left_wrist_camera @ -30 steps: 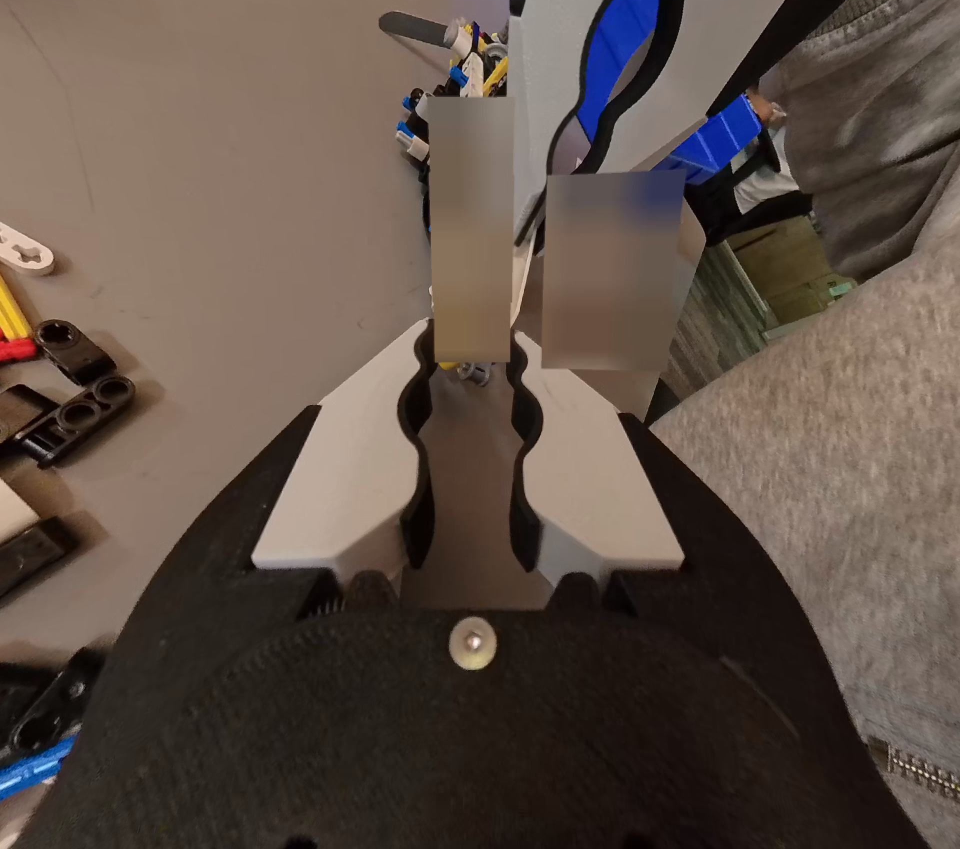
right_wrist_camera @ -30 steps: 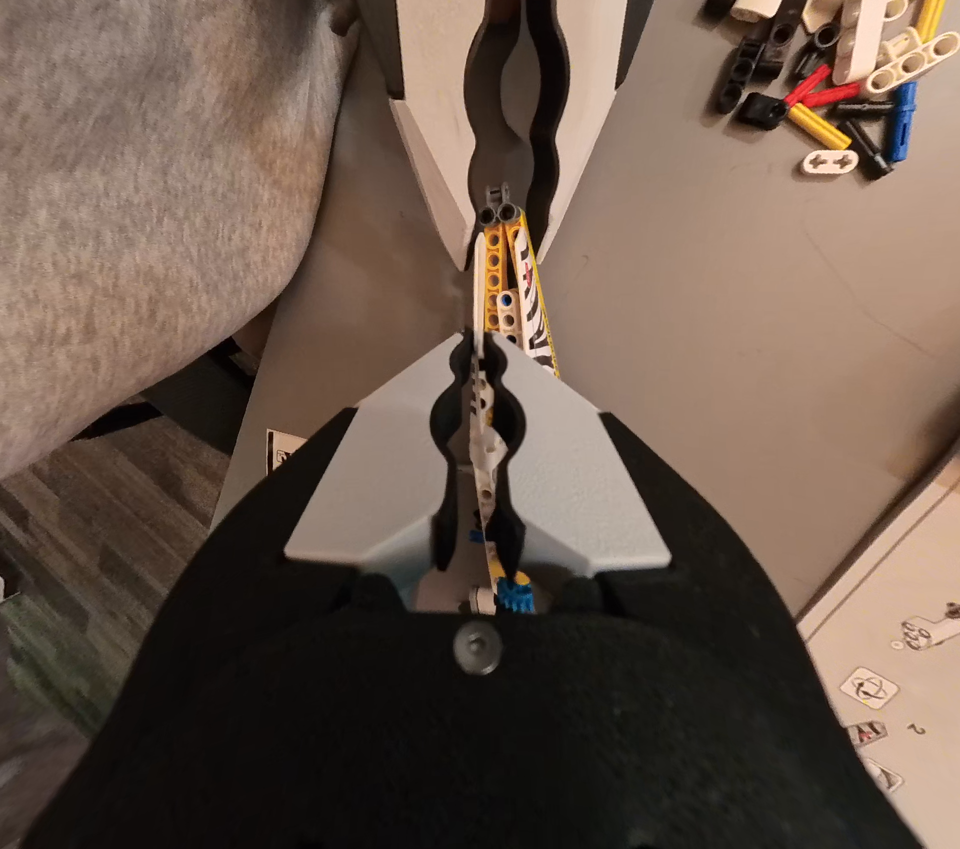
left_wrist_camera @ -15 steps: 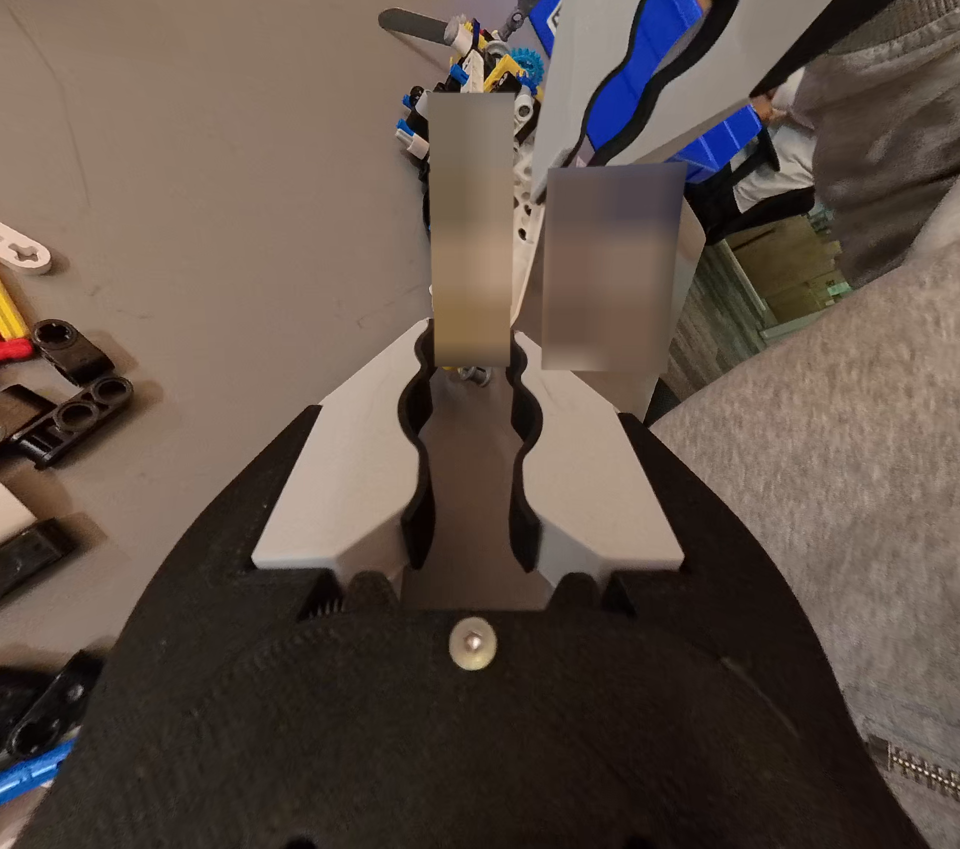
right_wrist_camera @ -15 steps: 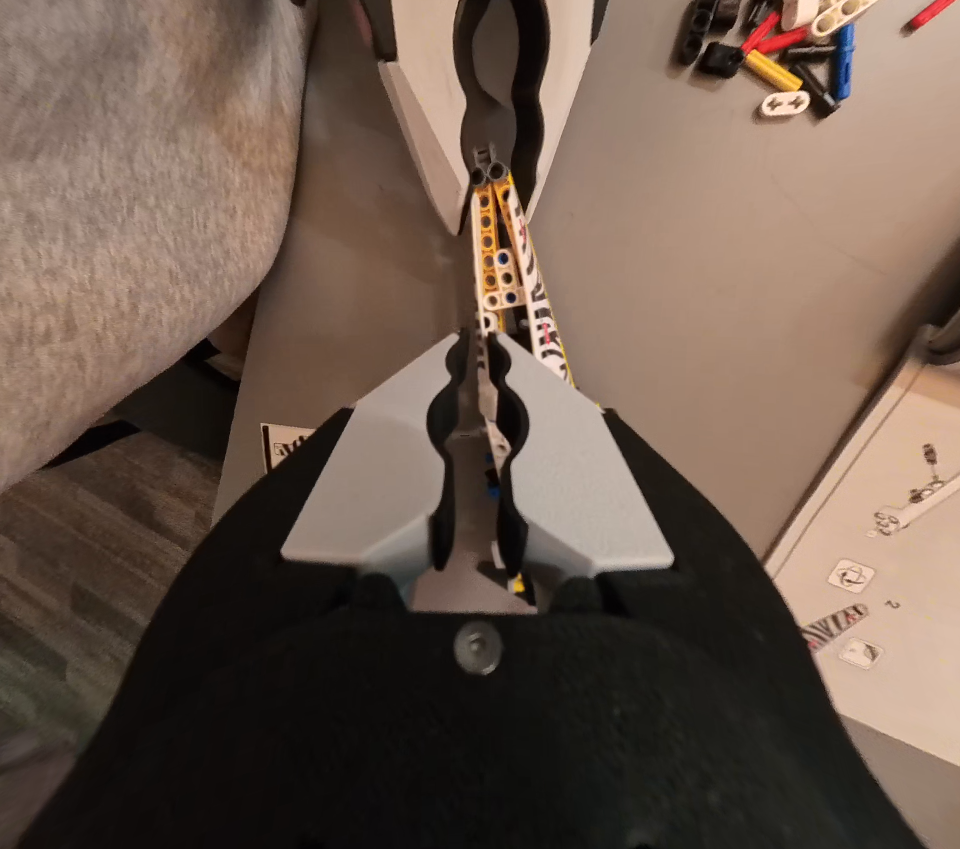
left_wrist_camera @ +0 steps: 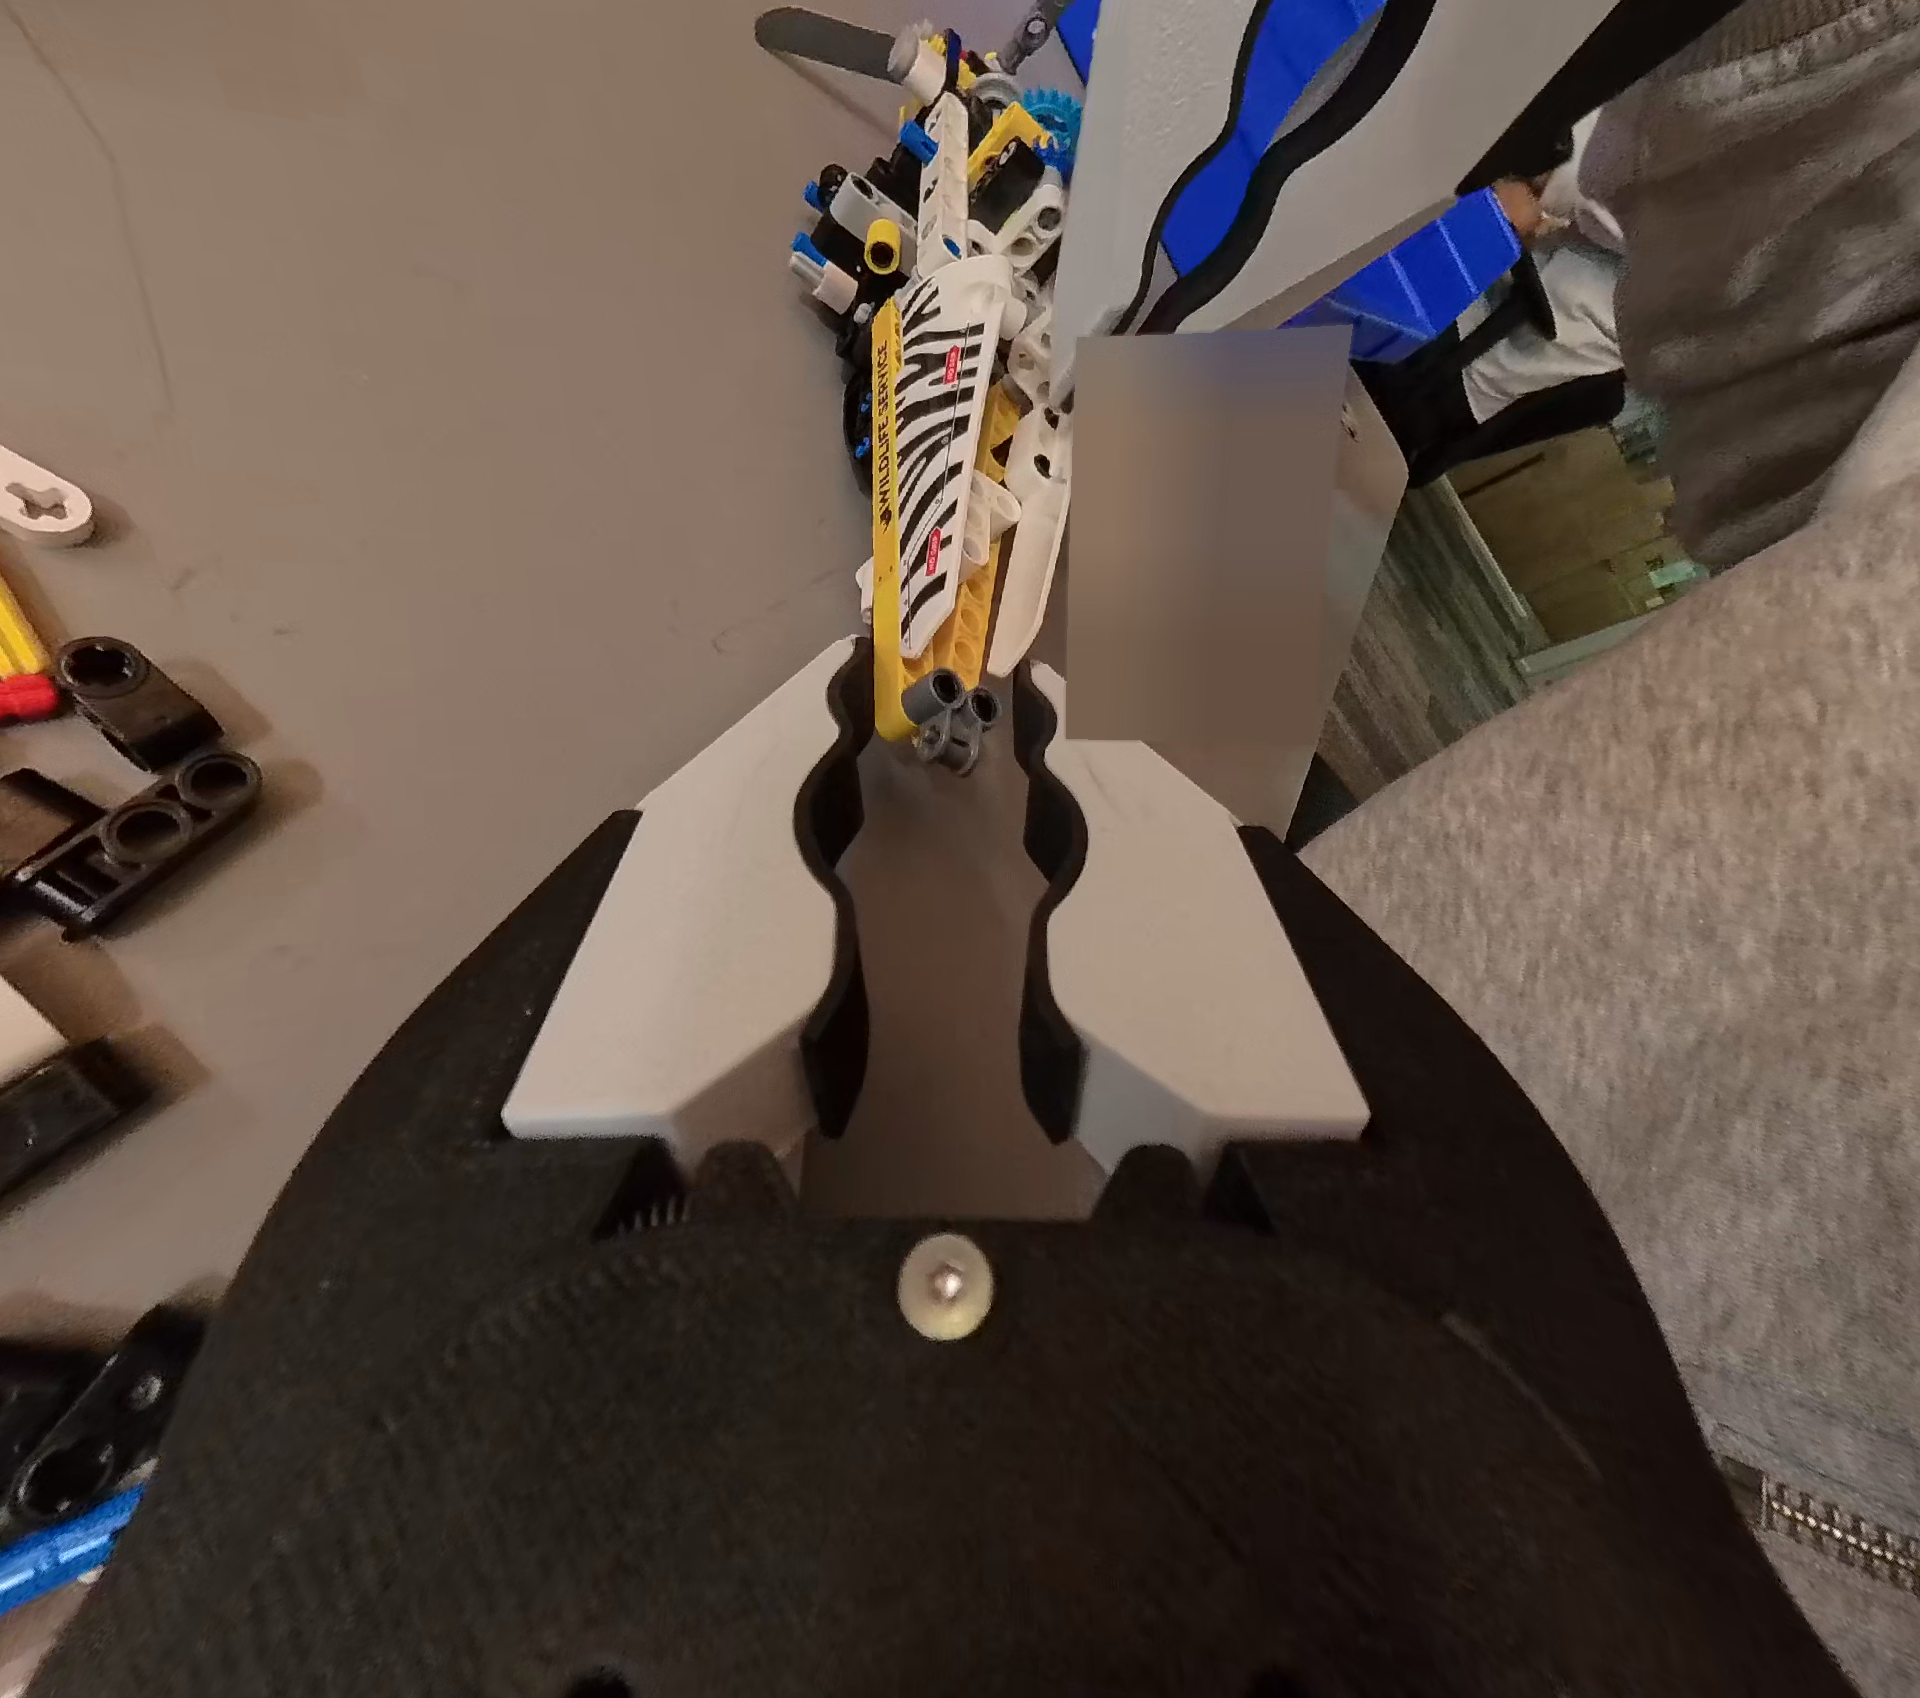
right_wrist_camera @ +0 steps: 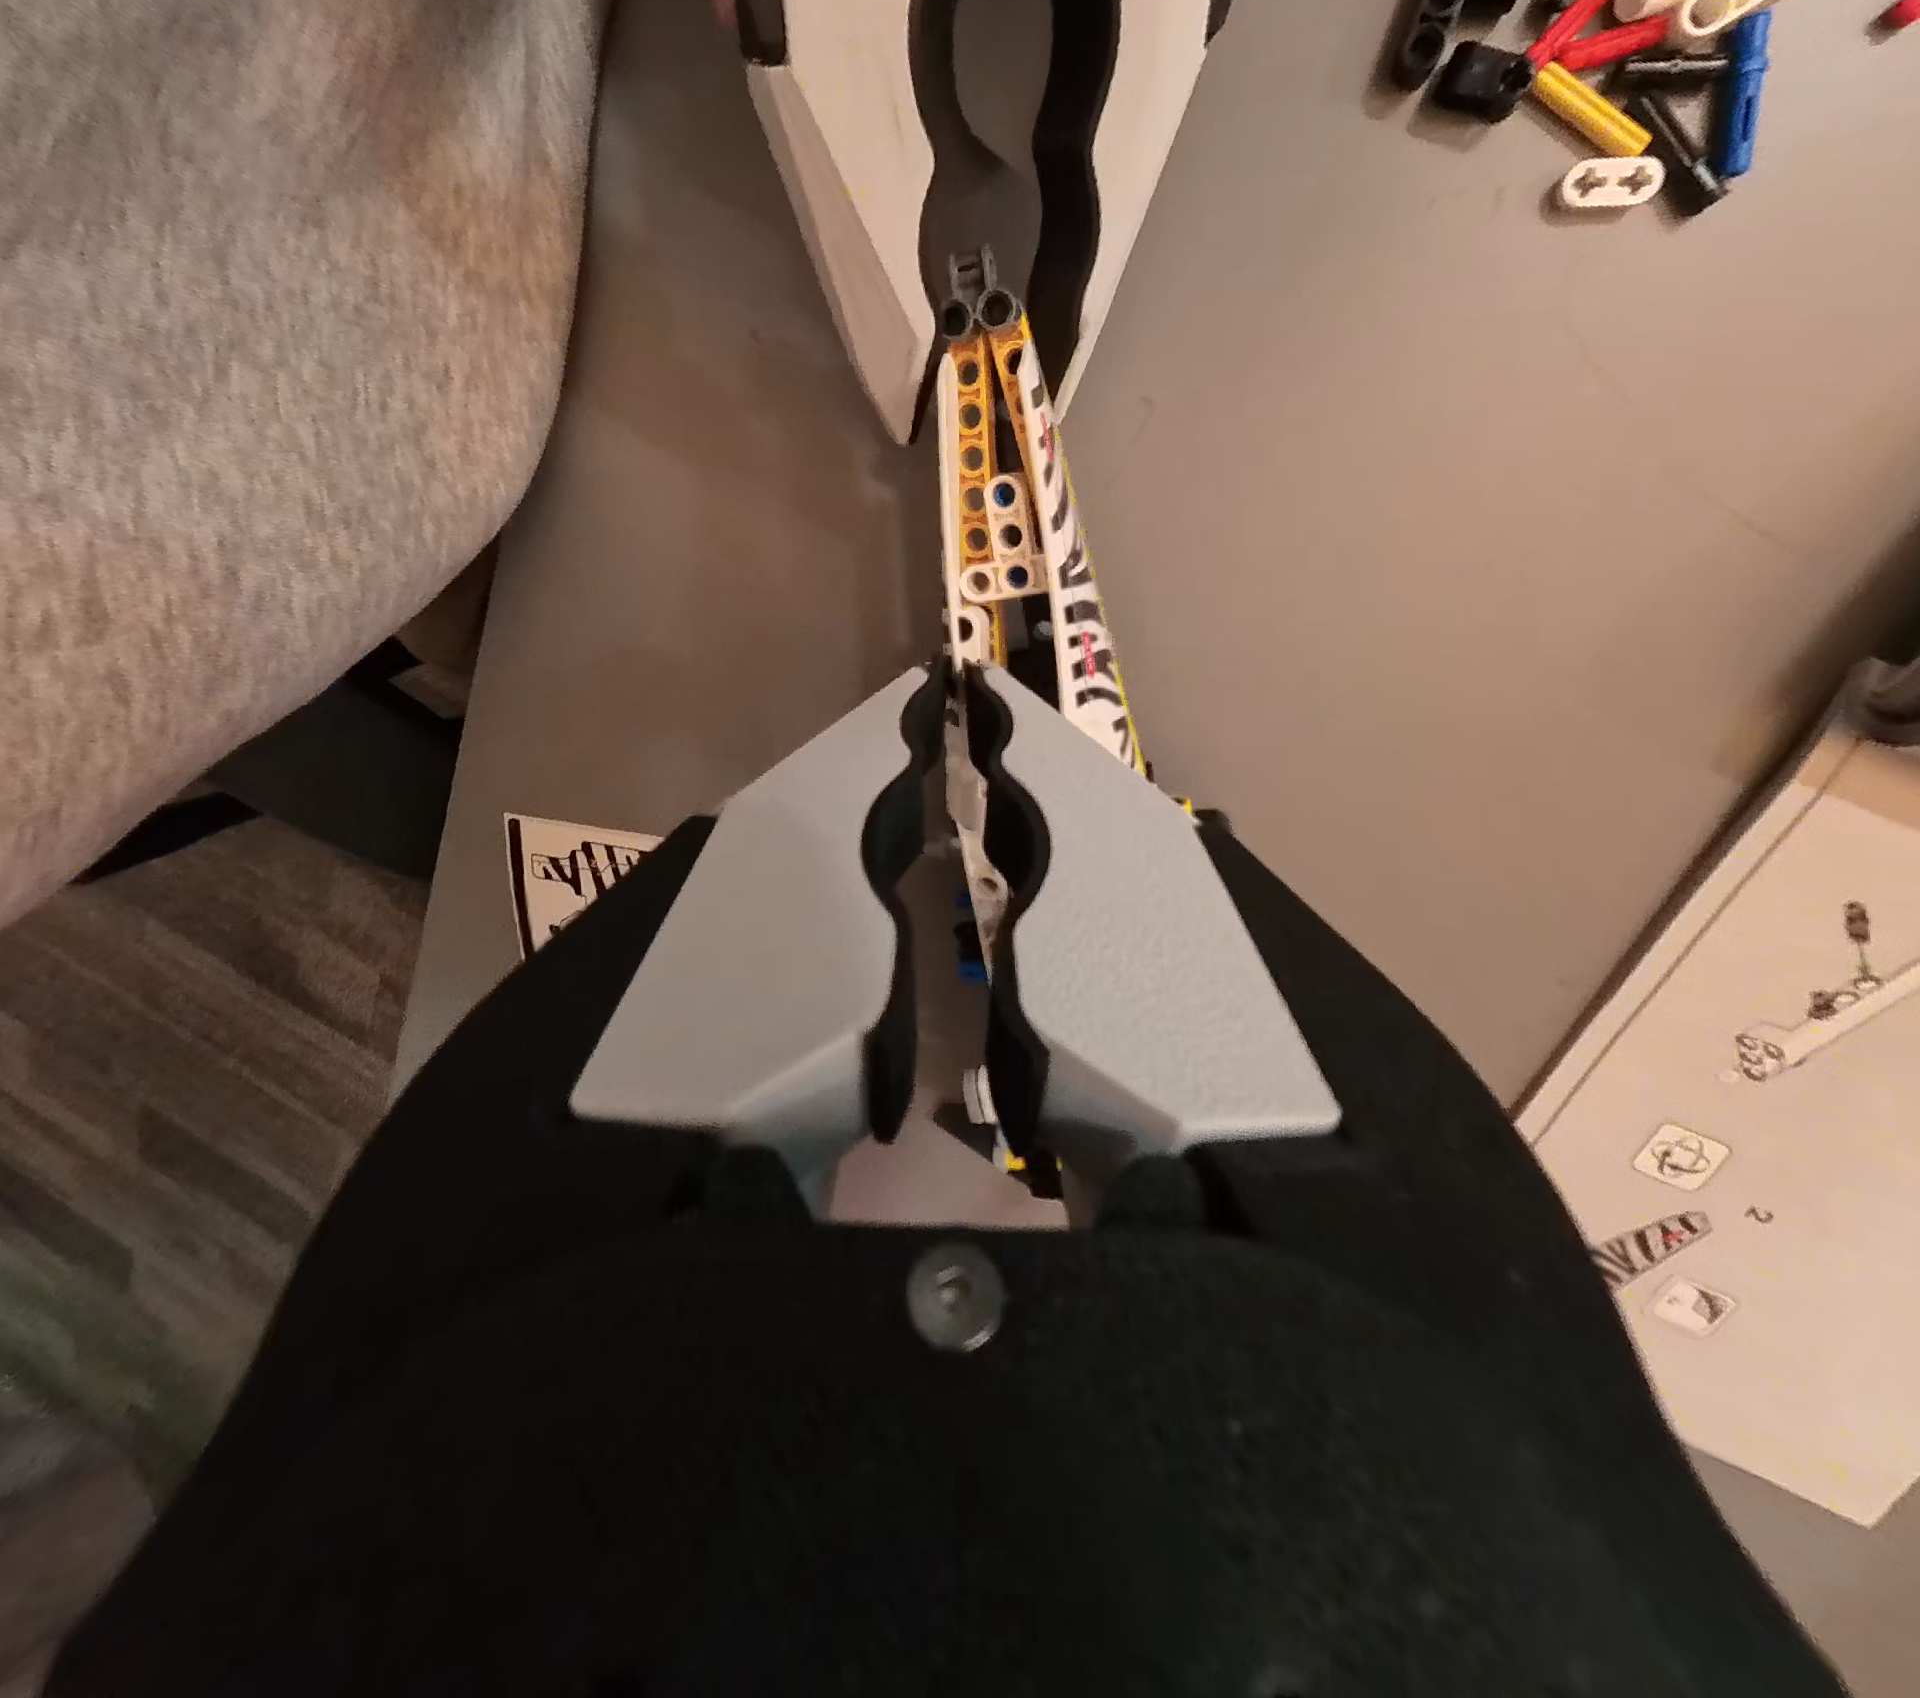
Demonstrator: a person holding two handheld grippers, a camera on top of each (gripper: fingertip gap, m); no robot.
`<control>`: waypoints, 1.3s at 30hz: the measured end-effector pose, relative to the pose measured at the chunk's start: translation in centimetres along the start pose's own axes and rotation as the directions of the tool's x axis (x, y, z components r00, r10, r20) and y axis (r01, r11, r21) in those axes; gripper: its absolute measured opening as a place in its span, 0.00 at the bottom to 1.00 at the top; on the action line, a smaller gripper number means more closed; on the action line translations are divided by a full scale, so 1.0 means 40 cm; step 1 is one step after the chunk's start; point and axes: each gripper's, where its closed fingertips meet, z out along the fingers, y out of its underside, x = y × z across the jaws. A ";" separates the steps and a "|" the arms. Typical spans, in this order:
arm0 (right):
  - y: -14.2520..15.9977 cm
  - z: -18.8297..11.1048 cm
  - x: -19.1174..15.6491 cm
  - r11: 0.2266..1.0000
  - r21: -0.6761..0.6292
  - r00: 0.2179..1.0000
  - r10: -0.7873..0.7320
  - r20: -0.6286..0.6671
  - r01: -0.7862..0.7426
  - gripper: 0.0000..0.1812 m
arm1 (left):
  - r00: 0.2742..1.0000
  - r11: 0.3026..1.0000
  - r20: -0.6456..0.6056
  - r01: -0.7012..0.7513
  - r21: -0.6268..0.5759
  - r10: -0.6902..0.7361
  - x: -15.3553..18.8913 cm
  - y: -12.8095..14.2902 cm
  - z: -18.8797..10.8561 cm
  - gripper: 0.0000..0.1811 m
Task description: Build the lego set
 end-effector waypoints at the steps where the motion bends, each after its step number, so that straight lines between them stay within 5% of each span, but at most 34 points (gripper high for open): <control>1: 0.000 0.001 -0.001 1.000 -0.001 1.000 -0.001 0.018 0.001 0.01 | 1.000 1.000 0.001 0.001 -0.002 -0.001 -0.001 0.000 0.000 0.13; 39: 0.001 -0.011 -0.010 0.995 0.079 0.941 0.022 0.338 -0.052 0.00 | 0.999 1.000 -0.032 -0.005 -0.009 0.005 0.007 -0.003 0.006 0.17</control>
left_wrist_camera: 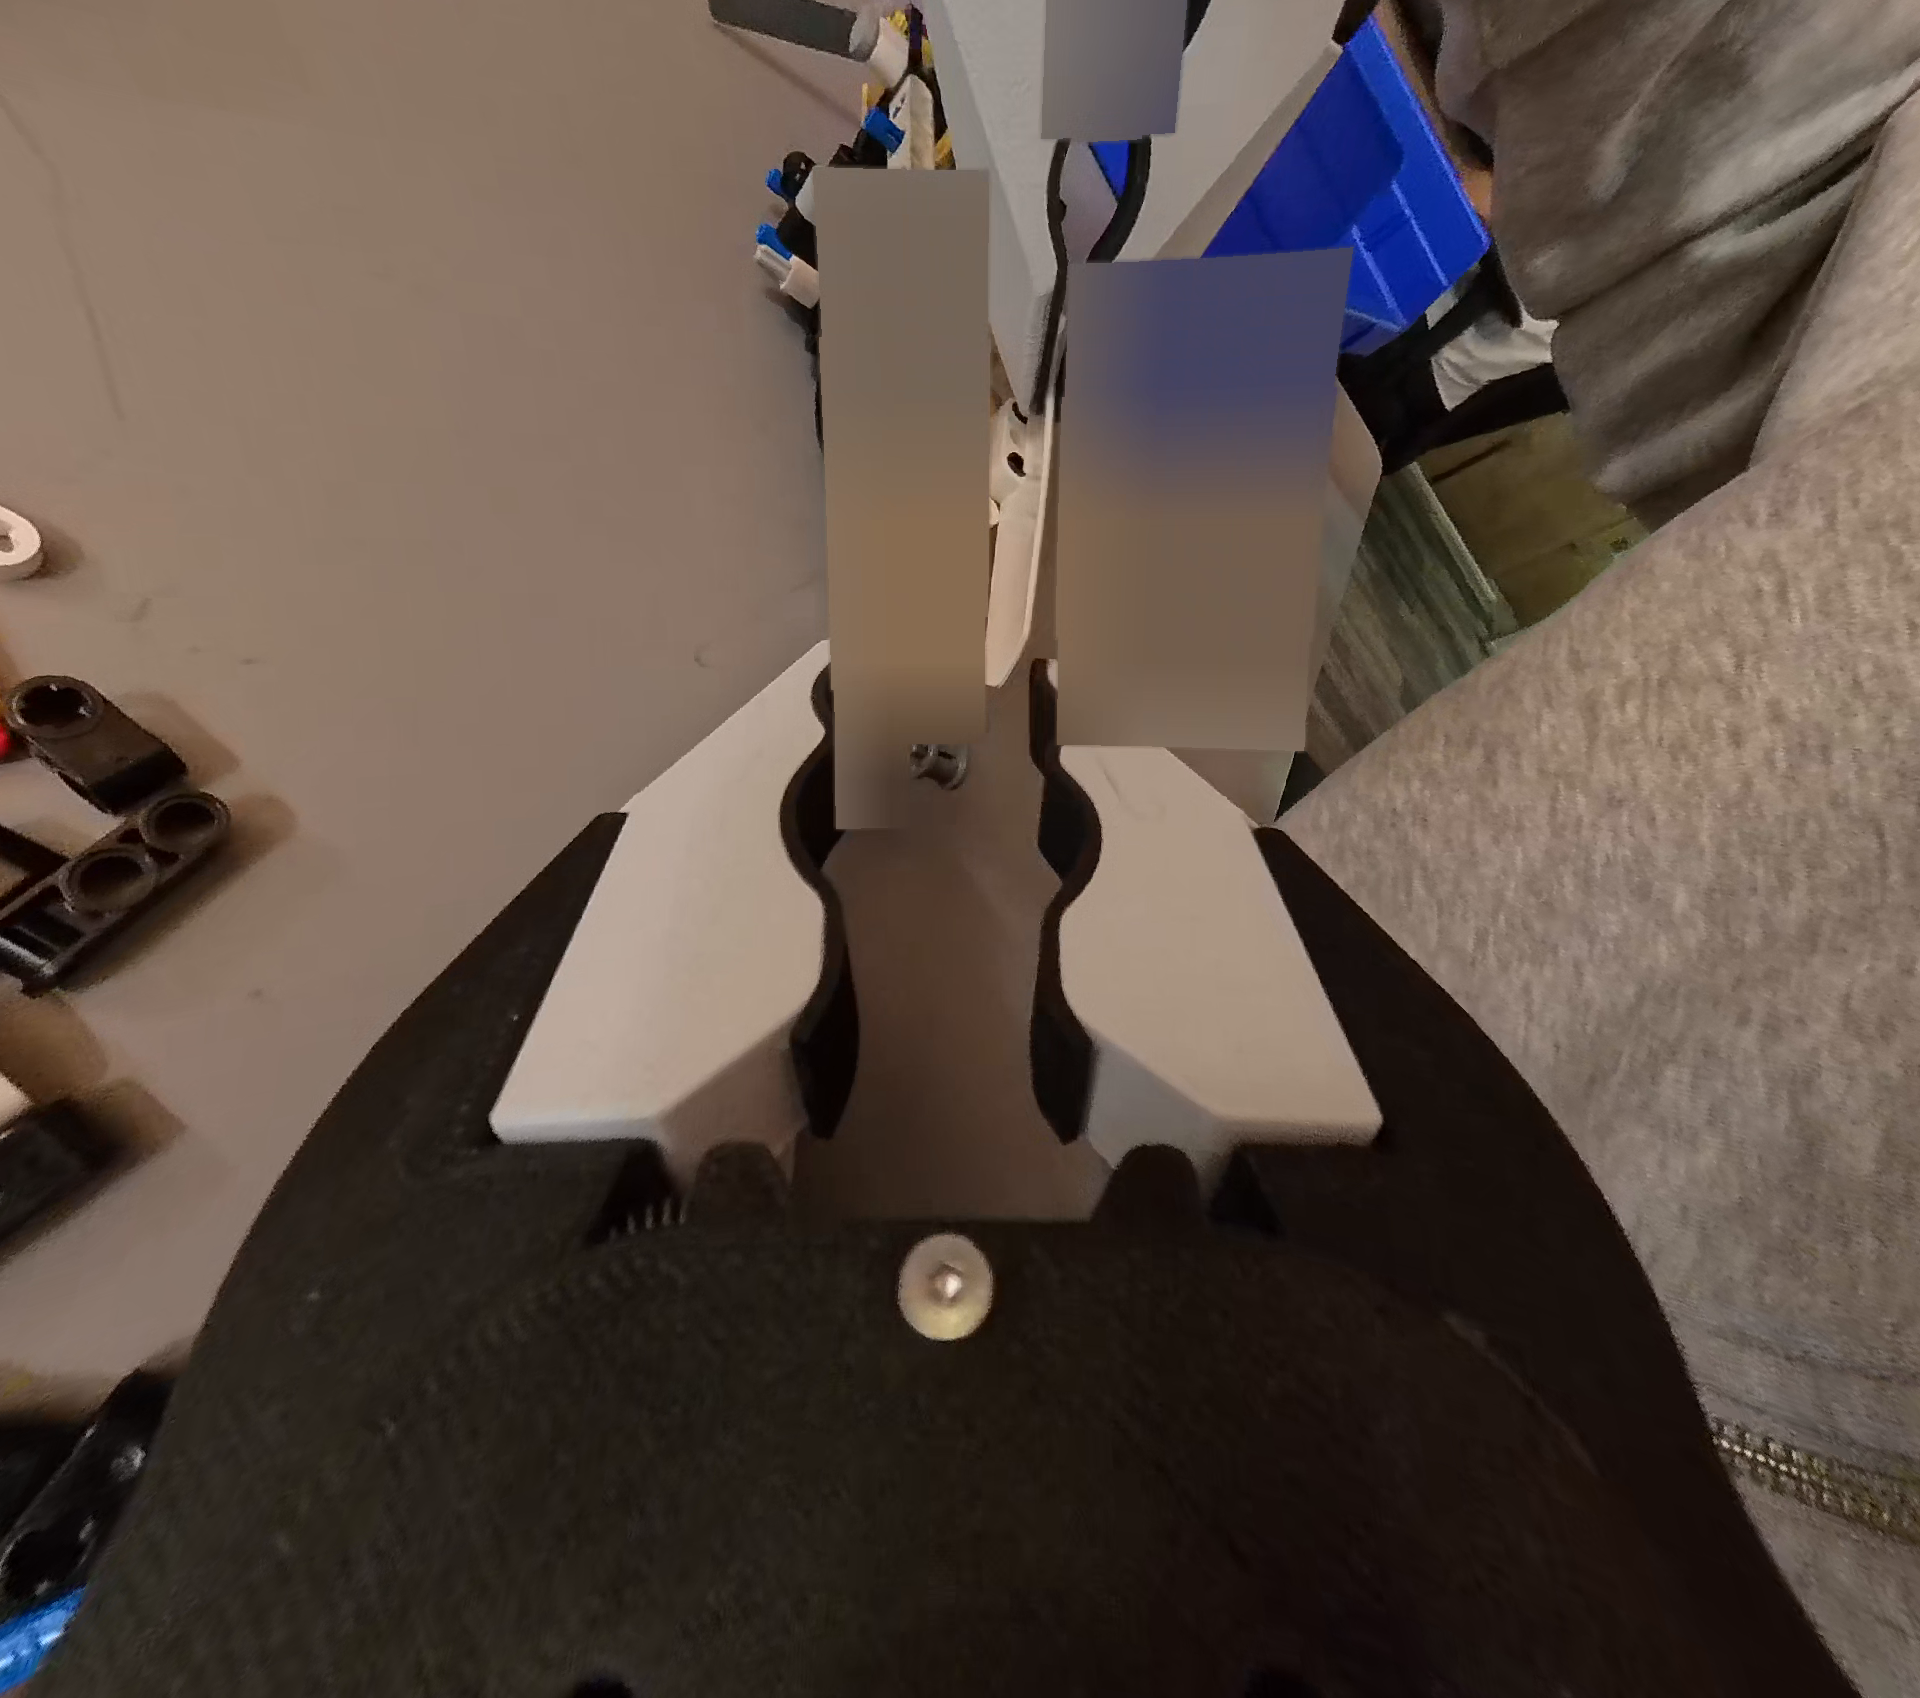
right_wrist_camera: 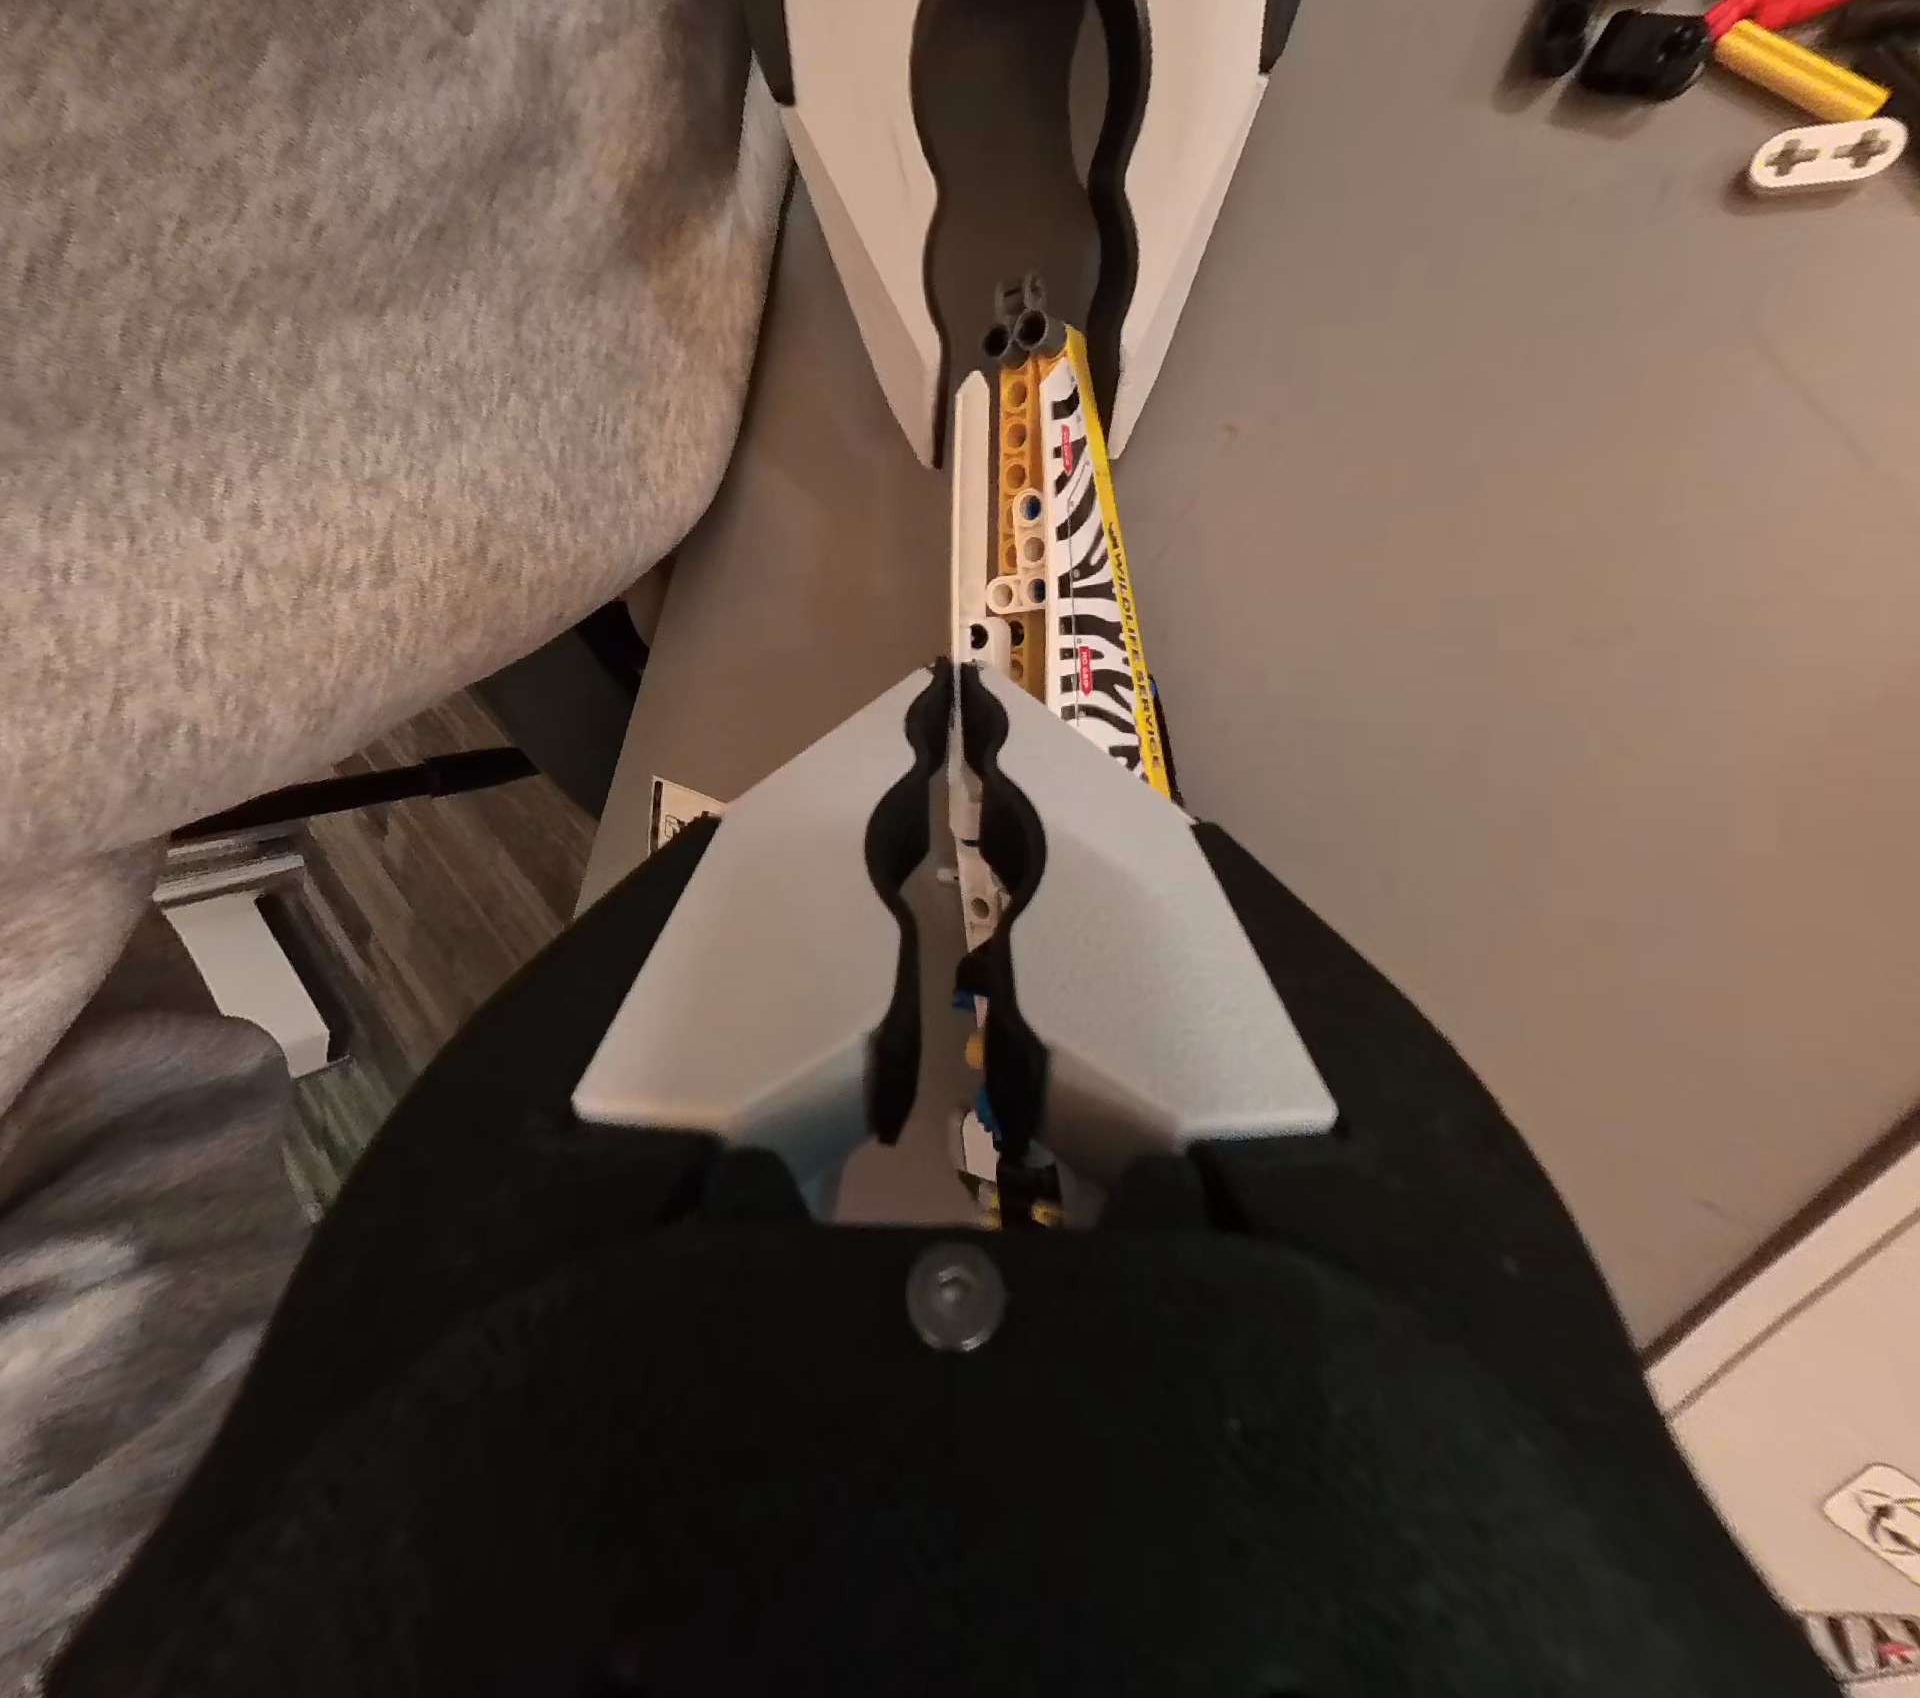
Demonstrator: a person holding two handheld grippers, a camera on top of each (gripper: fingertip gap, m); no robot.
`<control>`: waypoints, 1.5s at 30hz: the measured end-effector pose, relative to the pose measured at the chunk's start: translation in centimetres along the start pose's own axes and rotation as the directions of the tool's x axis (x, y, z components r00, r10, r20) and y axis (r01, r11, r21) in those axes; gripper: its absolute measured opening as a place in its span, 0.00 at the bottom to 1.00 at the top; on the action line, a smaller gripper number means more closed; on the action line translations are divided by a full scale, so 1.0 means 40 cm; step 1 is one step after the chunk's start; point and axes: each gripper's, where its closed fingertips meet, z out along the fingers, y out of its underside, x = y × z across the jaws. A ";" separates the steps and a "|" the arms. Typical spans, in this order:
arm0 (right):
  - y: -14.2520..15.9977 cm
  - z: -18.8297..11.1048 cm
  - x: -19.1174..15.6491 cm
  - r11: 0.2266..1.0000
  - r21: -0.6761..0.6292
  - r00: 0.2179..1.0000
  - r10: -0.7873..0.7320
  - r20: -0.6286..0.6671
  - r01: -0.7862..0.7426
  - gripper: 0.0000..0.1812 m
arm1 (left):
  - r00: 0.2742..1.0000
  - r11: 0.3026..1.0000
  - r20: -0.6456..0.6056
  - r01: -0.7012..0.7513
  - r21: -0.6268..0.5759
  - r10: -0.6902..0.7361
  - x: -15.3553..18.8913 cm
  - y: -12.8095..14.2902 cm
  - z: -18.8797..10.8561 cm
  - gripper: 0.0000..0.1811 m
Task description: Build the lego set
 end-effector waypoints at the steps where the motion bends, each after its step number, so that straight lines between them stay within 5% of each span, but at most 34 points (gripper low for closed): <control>1: 0.000 -0.001 0.001 1.000 0.005 1.000 0.000 -0.008 0.000 0.00 | 1.000 1.000 -0.005 -0.003 0.003 0.003 0.002 -0.001 -0.001 0.17; 26: -0.002 0.004 0.003 0.994 0.094 0.985 -0.034 -0.171 0.051 0.00 | 1.000 1.000 0.024 0.011 -0.009 -0.010 -0.010 0.002 0.004 0.15; 38: -0.009 0.005 0.012 0.992 0.102 0.933 -0.027 -0.360 0.068 0.05 | 1.000 1.000 0.016 0.013 -0.002 -0.013 -0.009 -0.001 0.003 0.14; 45: -0.069 -0.094 0.006 0.922 0.361 0.802 0.108 -0.588 0.141 0.07 | 1.000 1.000 0.011 0.012 0.000 -0.012 -0.007 -0.002 0.002 0.15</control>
